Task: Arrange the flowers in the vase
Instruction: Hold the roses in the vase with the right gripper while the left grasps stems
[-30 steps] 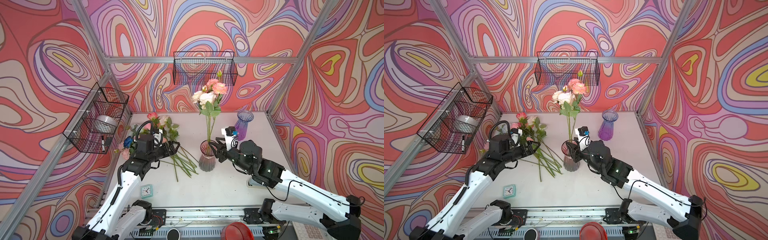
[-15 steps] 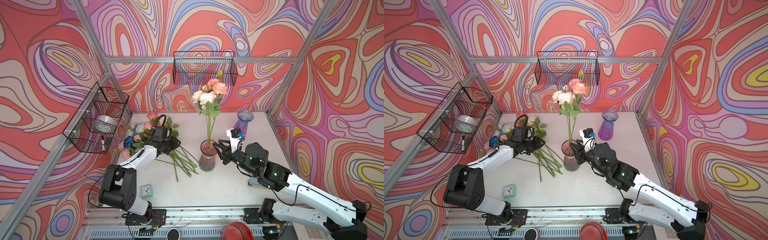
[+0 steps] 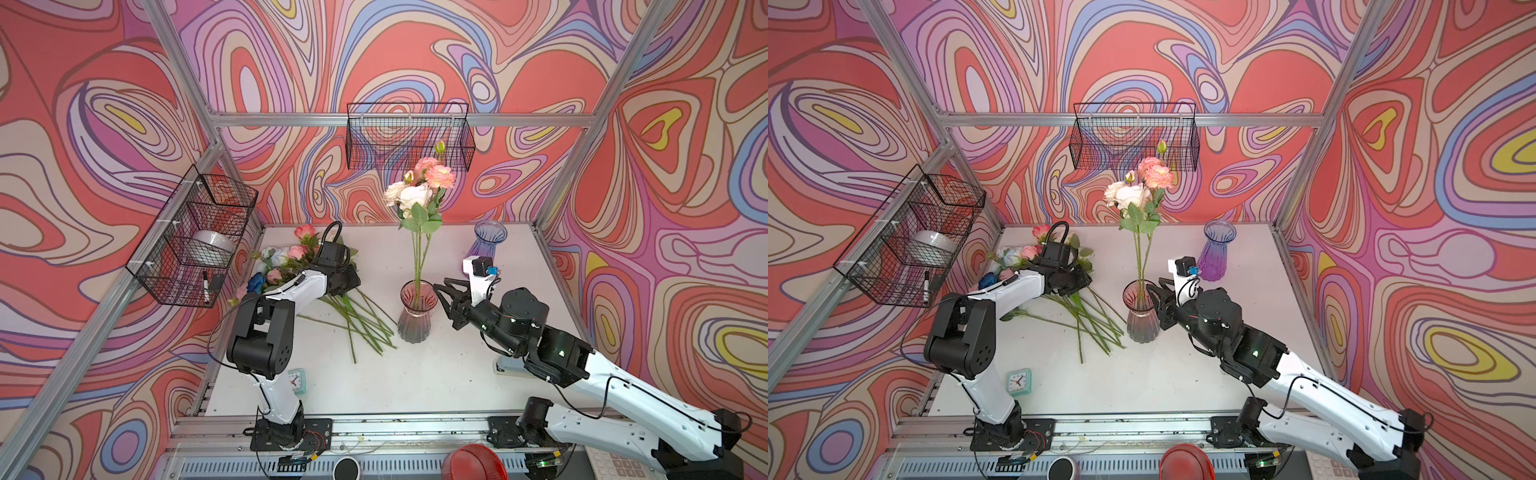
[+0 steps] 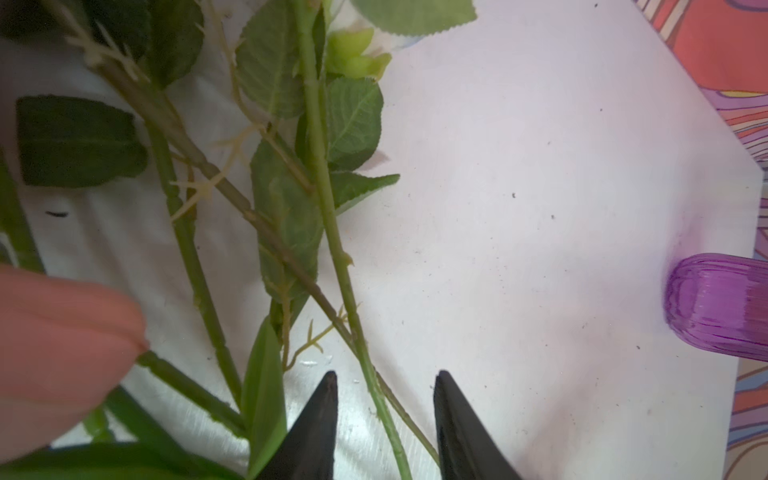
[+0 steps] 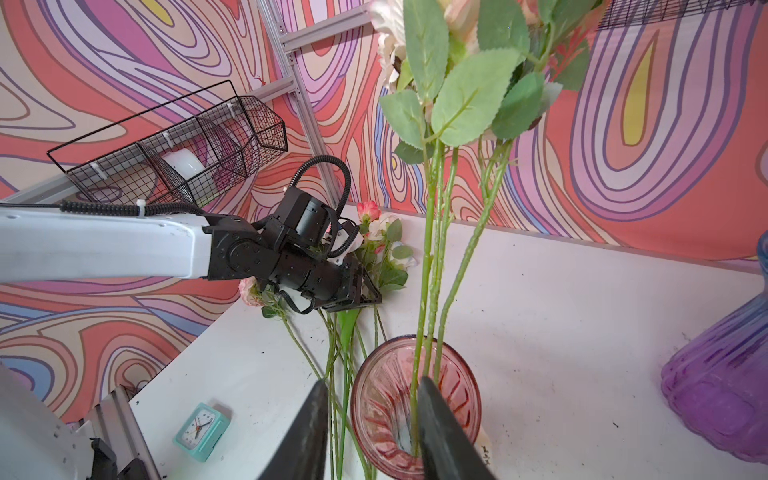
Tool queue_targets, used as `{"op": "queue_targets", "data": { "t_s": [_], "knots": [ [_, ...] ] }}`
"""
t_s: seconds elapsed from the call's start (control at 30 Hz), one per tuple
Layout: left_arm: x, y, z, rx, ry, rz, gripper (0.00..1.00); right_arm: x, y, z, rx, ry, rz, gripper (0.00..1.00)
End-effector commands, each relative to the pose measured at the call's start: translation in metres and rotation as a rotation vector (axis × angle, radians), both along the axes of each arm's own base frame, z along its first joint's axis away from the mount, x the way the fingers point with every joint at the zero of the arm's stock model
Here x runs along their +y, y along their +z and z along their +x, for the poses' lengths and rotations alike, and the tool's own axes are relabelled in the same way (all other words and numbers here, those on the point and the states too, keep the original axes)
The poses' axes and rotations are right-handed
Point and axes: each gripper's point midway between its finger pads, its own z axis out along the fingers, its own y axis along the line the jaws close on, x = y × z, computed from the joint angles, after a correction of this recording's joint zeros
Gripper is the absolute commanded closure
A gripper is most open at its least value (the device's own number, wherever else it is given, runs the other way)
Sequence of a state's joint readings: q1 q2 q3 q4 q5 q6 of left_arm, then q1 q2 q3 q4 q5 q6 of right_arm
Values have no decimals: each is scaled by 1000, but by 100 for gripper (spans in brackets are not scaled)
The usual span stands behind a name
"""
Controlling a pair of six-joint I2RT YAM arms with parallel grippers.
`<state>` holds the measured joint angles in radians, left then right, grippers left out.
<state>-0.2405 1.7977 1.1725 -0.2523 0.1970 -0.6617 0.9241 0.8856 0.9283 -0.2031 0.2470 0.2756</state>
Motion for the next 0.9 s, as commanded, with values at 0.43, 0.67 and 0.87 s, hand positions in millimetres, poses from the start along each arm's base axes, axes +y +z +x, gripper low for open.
{"op": "queue_targets", "data": {
  "t_s": [0.43, 0.67, 0.87],
  "knots": [
    [3, -21, 7, 75, 0, 98, 71, -5, -8, 0, 14, -19, -17, 64],
    [1, -23, 10, 81, -6, 111, 85, -7, -8, 1, 12, -29, -18, 65],
    [0, -11, 11, 45, 13, 85, 97, -7, -6, 0, 11, -26, -15, 65]
  ]
}}
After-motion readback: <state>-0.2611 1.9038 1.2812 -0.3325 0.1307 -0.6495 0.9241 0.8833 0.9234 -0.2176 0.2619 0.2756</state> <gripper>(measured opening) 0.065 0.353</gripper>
